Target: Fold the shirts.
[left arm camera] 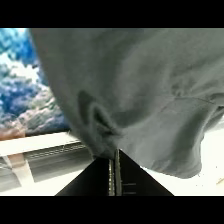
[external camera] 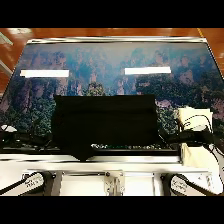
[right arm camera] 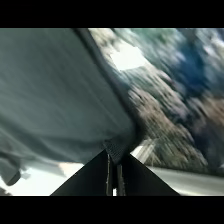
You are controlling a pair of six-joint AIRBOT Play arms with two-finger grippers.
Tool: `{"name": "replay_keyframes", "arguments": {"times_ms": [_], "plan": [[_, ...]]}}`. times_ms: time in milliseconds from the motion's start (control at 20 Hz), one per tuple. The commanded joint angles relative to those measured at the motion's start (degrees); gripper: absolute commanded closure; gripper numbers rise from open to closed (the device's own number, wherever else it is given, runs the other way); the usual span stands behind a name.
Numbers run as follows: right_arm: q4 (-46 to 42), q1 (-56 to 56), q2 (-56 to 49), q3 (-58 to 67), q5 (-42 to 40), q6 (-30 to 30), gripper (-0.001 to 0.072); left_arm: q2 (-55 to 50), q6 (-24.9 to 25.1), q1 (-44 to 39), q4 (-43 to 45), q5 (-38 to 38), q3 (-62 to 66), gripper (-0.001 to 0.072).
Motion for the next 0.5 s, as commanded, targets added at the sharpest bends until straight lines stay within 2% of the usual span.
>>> {"name": "replay_keyframes", "arguments": {"times_ms": [0,200,350,450], "plan": [[0.8,2.1,-0.3,4.9,0.9,-0.3,0.0649,0.3,0.0,0.0,0.1,-0.9,5.2,0.0667],[1.4,4.2,-0.3,15.1,2.7,0.0,0.0650,0.2,-2.0,-0.4,-0.5,-3.3,16.3,0.0668],[0.1,8.3,-0.8,22.5,-5.4,3.8,0.0650,-1.3,-2.4,-3.2,-0.5,-1.9,25.2,0.0668],[-4.5,11.0,-3.5,27.8,-7.1,8.0,0.0650,-5.2,-3.8,-5.9,-0.6,-0.9,31.1,0.0667]]}}
